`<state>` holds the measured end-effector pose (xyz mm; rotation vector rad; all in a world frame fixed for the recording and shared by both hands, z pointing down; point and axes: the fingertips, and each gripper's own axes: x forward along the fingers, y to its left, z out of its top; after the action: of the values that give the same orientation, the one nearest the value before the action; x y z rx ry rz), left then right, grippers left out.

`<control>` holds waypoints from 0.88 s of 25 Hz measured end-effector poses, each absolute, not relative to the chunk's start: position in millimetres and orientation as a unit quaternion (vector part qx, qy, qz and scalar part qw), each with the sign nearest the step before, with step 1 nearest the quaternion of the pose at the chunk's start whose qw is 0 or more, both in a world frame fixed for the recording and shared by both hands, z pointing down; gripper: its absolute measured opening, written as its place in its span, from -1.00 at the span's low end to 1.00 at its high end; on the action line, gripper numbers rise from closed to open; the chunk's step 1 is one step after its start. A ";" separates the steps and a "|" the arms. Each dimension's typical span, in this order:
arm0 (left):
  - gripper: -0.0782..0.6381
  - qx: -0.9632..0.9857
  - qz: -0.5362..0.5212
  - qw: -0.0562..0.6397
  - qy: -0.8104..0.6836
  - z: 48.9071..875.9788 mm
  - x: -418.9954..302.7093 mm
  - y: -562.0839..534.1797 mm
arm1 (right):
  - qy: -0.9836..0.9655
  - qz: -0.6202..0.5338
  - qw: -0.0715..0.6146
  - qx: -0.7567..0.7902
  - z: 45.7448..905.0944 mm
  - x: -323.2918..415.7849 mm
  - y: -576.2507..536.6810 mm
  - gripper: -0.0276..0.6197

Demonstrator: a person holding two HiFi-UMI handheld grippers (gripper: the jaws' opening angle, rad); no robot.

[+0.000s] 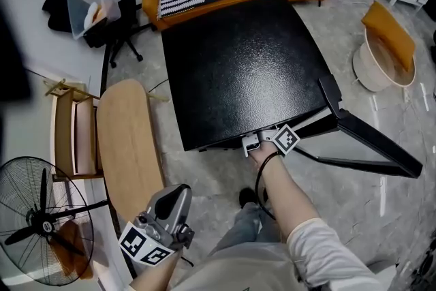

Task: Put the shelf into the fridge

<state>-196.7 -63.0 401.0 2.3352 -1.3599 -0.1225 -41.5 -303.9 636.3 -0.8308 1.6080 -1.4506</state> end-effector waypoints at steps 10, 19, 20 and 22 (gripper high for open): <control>-0.79 0.846 -0.044 0.215 -0.486 400.1 -191.0 -66.4 | 0.653 -0.579 0.371 -0.317 639.3 -38.6 -296.4 -0.69; -0.79 0.855 -0.061 0.208 -0.471 393.3 -170.1 -81.1 | 0.703 -0.566 0.300 -0.311 633.3 6.1 -228.4 -0.66; -0.79 0.857 -0.063 0.208 -0.468 392.3 -166.1 -83.7 | 0.715 -0.559 0.290 -0.304 623.3 11.0 -216.9 -0.67; -0.79 0.861 -0.067 0.205 -0.461 389.6 -157.1 -89.3 | 0.744 -0.539 0.272 -0.285 592.4 18.1 -194.8 -0.68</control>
<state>-157.1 -89.3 389.6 2.4006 -1.2844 -0.1863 18.1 -194.8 592.4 -0.7667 2.0035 -1.4510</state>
